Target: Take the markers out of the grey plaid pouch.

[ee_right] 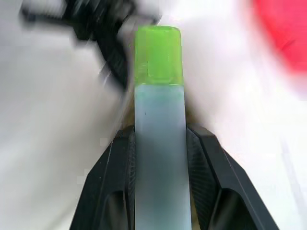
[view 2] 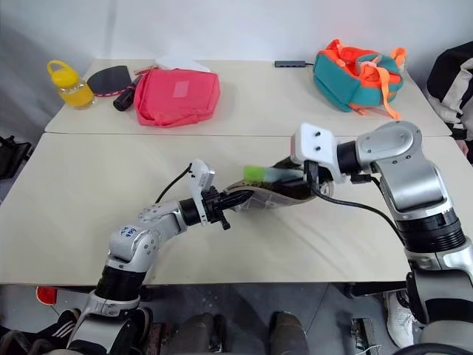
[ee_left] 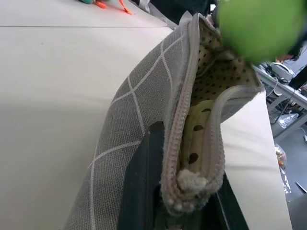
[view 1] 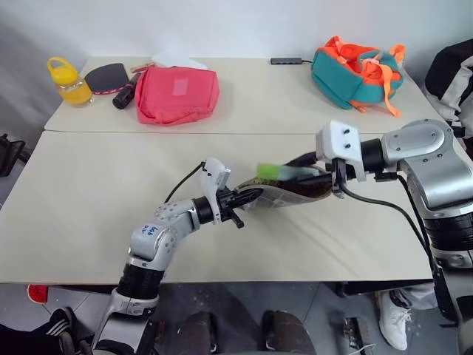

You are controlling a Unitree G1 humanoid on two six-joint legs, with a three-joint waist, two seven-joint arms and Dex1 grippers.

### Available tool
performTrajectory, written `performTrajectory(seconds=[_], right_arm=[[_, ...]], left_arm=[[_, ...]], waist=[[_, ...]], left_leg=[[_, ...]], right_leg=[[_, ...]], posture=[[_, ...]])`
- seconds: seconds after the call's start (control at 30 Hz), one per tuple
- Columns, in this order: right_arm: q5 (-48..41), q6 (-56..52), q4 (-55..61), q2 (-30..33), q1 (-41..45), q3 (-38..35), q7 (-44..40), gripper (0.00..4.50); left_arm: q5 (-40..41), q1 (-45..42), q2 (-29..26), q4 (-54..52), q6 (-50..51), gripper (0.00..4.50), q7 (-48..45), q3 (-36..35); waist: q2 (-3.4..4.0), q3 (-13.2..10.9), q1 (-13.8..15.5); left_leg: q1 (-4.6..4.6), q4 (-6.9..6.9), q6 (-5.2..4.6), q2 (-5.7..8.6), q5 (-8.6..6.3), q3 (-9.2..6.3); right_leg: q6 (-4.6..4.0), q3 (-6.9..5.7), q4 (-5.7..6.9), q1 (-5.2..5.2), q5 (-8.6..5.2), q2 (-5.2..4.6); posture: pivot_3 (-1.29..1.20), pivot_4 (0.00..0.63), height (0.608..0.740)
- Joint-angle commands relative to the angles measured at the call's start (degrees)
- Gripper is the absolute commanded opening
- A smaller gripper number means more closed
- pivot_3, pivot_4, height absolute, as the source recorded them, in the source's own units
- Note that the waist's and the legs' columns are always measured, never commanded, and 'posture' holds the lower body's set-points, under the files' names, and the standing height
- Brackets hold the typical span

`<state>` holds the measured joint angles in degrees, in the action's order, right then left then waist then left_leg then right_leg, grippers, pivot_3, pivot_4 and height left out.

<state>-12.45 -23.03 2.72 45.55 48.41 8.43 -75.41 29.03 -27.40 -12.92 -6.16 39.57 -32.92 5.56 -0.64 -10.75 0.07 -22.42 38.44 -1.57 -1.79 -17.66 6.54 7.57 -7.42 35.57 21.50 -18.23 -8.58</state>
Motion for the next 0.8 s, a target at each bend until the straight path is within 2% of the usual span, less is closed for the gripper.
performTrajectory(seconds=[0.03,0.2,0.33,0.4,0.6,0.8], right_arm=[[-2.81,-2.2,2.28,-0.36,0.69,-2.46,1.38,1.11],[-2.56,-0.61,0.11,1.62,2.33,-4.16,2.18,1.11],[4.3,8.85,-12.43,8.69,4.67,-4.3,3.06,1.11],[6.58,13.16,-18.26,9.65,3.9,-3.82,4.69,1.11],[13.78,23.5,-32.57,7.59,-2.02,-1.99,12.21,1.11],[13.0,22.97,-38.13,4.18,-4.39,-2.89,12.92,1.11]], left_arm=[[-0.14,-0.48,0.59,-0.36,-1.11,0.0,0.15,-0.68],[-0.6,-0.34,-0.59,-1.14,-0.93,0.0,-0.1,-0.93],[0.2,0.46,-5.11,-3.49,0.05,0.0,-2.14,-2.82],[1.24,1.24,-6.46,-4.71,0.41,0.0,-3.0,-3.5],[1.65,1.74,-5.41,-4.7,1.0,0.0,-2.21,-3.8],[1.57,1.36,-4.39,-4.61,1.21,0.0,-1.42,-4.24]], waist=[[0.0,0.0,0.13],[0.0,0.0,0.02],[0.0,0.0,0.06],[0.0,0.0,-0.14],[0.01,-0.01,-0.2],[0.1,-0.06,-0.19]], left_leg=[[0.0,0.02,0.0,0.01,0.0,-0.01],[-0.01,0.0,-0.01,0.01,0.0,-0.01],[-0.02,0.0,-0.01,0.03,0.0,0.03],[0.0,-0.06,-0.01,0.02,-0.01,0.04],[0.08,-0.2,0.0,0.0,0.0,0.18],[0.06,-0.17,-0.02,0.0,0.02,0.2]], right_leg=[[0.0,0.0,0.0,0.0,0.0,0.0],[0.0,0.0,0.0,0.0,0.0,-0.01],[0.0,0.01,-0.04,0.01,0.0,-0.01],[0.0,0.01,-0.07,0.01,0.0,-0.01],[0.0,0.06,-0.09,0.01,0.0,0.0],[0.0,0.09,-0.06,0.04,0.0,0.01]], posture=[[0.0,0.15,0.74],[0.0,0.15,0.74],[0.0,0.15,0.74],[0.0,0.15,0.74],[0.0,0.15,0.74],[0.0,0.15,0.74]])
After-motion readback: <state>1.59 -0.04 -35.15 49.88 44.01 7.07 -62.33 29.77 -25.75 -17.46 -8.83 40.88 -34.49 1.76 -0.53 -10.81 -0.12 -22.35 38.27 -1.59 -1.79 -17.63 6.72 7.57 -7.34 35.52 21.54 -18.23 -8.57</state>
